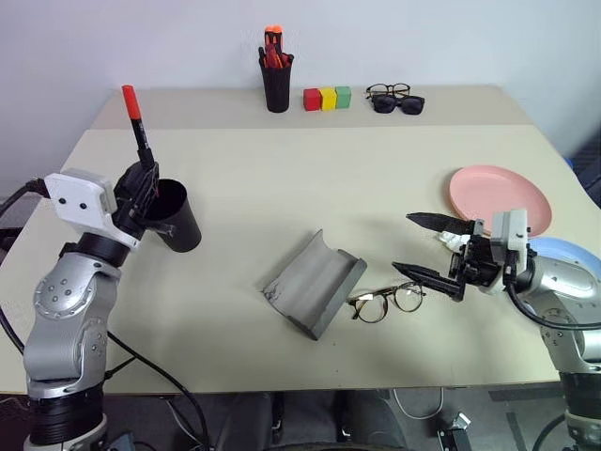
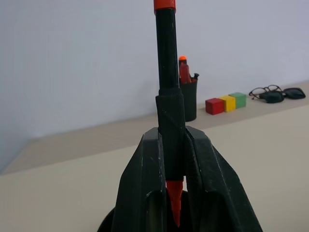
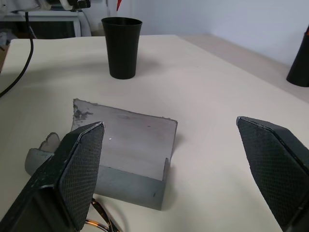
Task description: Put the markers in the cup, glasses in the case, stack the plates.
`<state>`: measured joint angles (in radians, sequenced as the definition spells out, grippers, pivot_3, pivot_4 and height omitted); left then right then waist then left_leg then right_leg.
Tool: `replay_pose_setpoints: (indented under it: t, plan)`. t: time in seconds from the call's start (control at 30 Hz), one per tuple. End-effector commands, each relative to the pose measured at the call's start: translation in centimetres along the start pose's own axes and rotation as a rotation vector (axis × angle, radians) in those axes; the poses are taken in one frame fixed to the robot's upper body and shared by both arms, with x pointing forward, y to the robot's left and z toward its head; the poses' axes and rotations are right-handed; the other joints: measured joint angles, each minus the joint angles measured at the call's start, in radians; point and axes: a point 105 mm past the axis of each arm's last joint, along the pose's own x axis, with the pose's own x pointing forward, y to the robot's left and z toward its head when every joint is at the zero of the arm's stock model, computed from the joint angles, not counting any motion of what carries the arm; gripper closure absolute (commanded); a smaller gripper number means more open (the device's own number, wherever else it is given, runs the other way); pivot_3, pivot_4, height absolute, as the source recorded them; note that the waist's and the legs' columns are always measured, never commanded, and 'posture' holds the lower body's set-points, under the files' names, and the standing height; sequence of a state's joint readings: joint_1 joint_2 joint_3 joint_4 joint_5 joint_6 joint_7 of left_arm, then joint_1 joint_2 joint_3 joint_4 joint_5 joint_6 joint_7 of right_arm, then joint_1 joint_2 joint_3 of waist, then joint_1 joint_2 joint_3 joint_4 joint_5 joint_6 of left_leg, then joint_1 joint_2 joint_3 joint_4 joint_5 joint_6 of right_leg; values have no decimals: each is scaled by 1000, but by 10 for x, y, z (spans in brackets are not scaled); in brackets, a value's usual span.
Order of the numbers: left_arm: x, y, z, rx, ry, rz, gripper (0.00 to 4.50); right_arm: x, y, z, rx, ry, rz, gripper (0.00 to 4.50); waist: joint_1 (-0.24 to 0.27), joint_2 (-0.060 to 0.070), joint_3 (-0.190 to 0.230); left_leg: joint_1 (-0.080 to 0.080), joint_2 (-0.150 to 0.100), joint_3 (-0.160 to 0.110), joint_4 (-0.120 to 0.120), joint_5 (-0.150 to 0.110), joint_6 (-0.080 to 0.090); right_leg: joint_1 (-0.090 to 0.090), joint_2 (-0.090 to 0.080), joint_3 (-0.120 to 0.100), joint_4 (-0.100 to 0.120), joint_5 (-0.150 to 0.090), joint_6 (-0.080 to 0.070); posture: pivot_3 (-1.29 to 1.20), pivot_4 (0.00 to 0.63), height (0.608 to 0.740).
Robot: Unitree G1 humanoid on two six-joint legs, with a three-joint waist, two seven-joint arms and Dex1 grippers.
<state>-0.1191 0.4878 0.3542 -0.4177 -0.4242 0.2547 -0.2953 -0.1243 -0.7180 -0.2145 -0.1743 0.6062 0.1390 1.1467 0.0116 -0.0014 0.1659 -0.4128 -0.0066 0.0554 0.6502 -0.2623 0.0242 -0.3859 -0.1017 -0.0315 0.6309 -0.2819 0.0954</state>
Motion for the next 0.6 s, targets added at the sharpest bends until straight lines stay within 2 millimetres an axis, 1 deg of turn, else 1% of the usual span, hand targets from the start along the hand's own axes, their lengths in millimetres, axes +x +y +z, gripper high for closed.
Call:
replay_pose_setpoints:
  t: [0.03,0.2,0.37,0.4,0.47,0.5,0.57,0.6]
  plan:
    - [-2,3,6,29,-29,10,4472,-3,0,14,-47,-33,-7,0,0,0,0,0,0,0,0,0,0,0,0,0,0,0,0,0,150,740]
    - [-5,5,-2,34,-4,13,4472,-4,0,14,-47,-31,-11,0,0,0,0,0,0,0,0,0,0,0,0,0,0,0,0,0,150,740]
    - [-9,5,-7,24,15,4,2093,-5,0,14,-45,-28,-16,0,1,0,0,0,0,0,0,0,0,0,0,0,0,0,0,0,150,740]
    - [-9,5,-8,24,19,2,1513,-5,0,14,-45,-27,-17,0,1,0,0,0,0,0,0,0,0,0,0,0,0,0,0,0,150,740]
    - [-9,4,-8,26,22,-4,575,-6,0,14,-43,-25,-19,0,0,0,0,0,0,0,0,0,0,0,0,0,0,0,0,0,150,740]
    - [-9,3,-6,17,17,-11,14,-7,0,13,-38,-22,-24,0,0,0,0,0,0,0,0,0,0,0,0,0,0,0,0,0,150,740]
    - [-6,-1,0,-19,2,-31,14,-8,-2,11,-16,-9,-39,0,0,0,0,0,0,0,0,0,0,0,0,0,0,0,0,0,150,740]
    - [-2,-7,6,-45,-10,-67,14,-8,-4,10,-2,0,-54,0,1,0,0,0,0,0,0,0,0,0,0,0,0,0,0,0,150,740]
